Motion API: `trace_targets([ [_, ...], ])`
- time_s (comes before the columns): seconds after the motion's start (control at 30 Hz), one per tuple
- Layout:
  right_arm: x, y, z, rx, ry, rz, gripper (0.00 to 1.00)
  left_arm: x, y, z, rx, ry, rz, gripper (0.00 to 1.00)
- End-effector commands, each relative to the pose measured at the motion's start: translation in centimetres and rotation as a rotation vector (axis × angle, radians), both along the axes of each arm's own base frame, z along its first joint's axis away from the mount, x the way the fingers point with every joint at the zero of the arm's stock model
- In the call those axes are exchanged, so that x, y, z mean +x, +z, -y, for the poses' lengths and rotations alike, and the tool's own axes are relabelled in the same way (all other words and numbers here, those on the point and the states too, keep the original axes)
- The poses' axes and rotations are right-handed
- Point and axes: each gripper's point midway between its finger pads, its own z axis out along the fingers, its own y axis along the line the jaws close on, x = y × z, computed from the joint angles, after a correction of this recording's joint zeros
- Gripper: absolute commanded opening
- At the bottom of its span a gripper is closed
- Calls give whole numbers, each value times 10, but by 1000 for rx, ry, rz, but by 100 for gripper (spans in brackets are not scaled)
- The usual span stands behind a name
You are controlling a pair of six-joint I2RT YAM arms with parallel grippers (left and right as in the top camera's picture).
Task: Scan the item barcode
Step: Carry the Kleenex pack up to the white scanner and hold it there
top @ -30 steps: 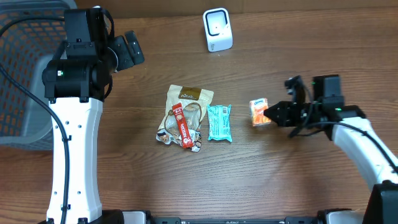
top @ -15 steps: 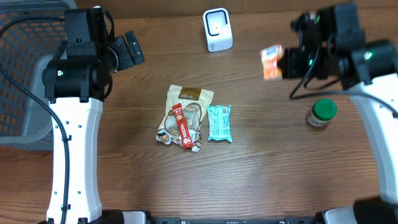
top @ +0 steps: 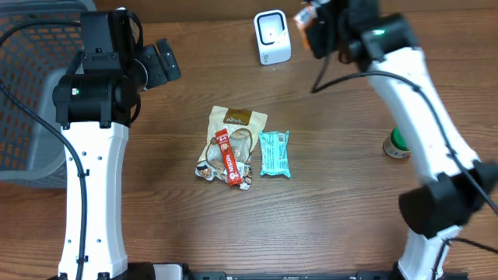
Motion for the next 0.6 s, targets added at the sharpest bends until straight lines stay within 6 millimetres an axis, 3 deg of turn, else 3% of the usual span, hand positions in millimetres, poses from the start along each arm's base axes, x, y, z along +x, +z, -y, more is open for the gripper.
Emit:
trace_targets([
  [0.0,21,-6,-6,-171,-2,99,4,-2,12,0,14,-12,31,100],
  [0.17,51,-34,-25,-203,-28,163,4,-2,12,0,14,-12,31,100],
  [0.37,79,-74,-45,-339,80,225,4,-2,12,0,14,-12,31,100],
  [0.57,99,-89,-55,-403,134,300,4,-2,12,0,14,-12,31,100],
])
